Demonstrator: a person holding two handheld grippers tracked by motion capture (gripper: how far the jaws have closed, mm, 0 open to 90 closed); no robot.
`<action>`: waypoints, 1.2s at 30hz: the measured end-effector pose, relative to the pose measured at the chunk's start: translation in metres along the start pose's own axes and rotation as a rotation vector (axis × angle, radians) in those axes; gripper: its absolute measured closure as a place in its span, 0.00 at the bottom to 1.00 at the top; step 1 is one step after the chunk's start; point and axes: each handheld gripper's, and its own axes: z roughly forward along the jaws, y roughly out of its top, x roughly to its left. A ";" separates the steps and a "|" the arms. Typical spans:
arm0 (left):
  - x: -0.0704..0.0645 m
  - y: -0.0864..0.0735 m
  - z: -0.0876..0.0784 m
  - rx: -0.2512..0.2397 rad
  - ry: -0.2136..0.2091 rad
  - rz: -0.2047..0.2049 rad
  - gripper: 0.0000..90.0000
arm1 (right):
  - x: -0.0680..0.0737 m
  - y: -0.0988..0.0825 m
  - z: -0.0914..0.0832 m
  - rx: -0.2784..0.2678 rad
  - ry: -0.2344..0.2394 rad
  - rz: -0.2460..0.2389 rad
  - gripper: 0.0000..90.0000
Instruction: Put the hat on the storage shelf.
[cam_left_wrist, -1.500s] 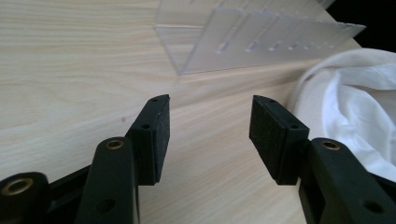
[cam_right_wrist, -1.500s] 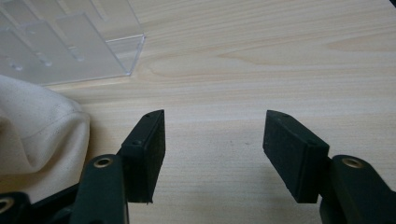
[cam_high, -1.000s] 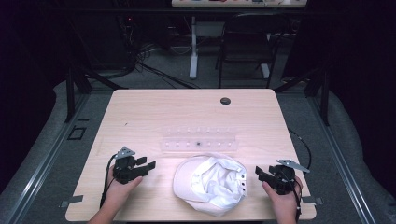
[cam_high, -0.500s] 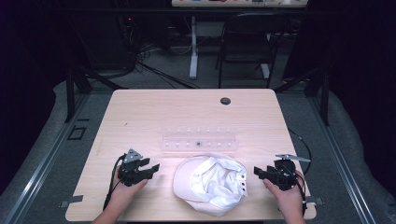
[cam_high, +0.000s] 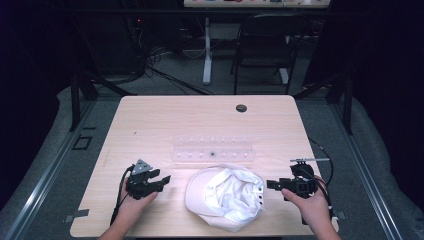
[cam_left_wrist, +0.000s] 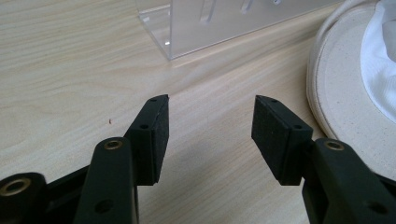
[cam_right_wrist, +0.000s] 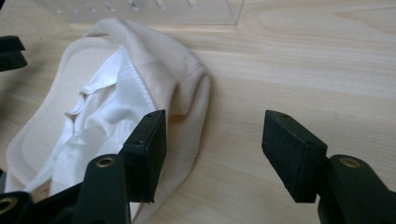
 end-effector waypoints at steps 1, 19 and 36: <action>0.000 0.000 0.000 -0.003 0.003 0.000 0.52 | 0.002 0.001 0.000 0.008 0.005 -0.004 0.45; 0.001 0.000 0.000 0.001 0.000 0.004 0.52 | 0.024 0.009 -0.001 0.123 0.107 -0.030 0.46; 0.000 0.000 0.000 0.003 -0.003 0.006 0.52 | 0.024 -0.002 0.033 0.177 0.157 -0.013 0.46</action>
